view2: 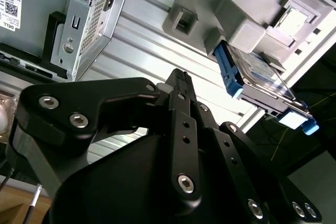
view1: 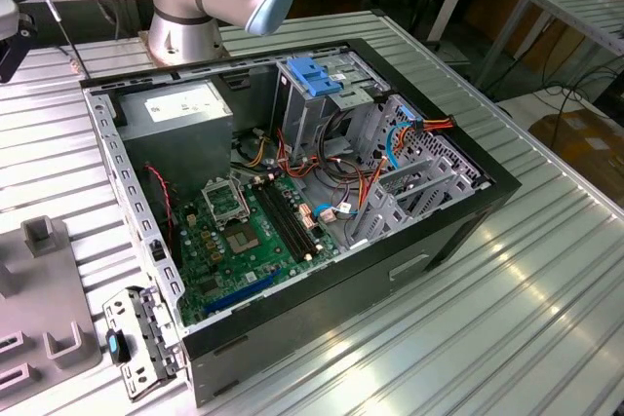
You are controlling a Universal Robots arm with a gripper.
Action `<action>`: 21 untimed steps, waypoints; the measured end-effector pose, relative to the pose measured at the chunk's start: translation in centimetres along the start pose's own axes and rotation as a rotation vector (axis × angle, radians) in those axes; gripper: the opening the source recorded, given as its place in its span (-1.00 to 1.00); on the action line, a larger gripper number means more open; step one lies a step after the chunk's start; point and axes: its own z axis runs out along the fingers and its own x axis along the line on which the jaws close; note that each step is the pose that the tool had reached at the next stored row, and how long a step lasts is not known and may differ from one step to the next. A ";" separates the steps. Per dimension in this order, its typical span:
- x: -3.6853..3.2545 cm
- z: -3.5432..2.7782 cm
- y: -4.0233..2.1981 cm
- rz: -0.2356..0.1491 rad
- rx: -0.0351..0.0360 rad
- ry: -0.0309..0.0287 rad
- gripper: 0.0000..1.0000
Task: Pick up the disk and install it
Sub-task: 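Reach for the disk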
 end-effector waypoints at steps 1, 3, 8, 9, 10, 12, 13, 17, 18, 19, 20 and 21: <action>0.10 0.00 -0.01 0.000 0.0000 0.0000 -0.79; 0.37 0.00 -0.02 0.000 0.0000 0.0000 -0.79; 0.92 0.00 -0.04 0.000 0.0000 0.0000 -0.79; 1.01 0.00 -0.04 0.000 -0.0001 0.0000 -0.79; 1.10 0.00 -0.04 0.000 0.0000 0.0000 -0.79; 1.34 0.00 -0.05 0.000 0.0000 0.0000 -0.79; 1.44 0.00 -0.05 0.000 -0.0001 0.0000 -0.79; 2.06 -0.01 -0.07 0.000 0.0000 0.0001 -0.79; 2.22 0.00 -0.08 0.000 0.0000 0.0000 -0.79; 2.33 0.00 -0.08 0.000 0.0000 0.0000 -0.79; 2.43 0.00 -0.08 0.000 0.0000 0.0000 -0.79; 2.55 -0.01 -0.09 0.000 0.0000 0.0000 -0.79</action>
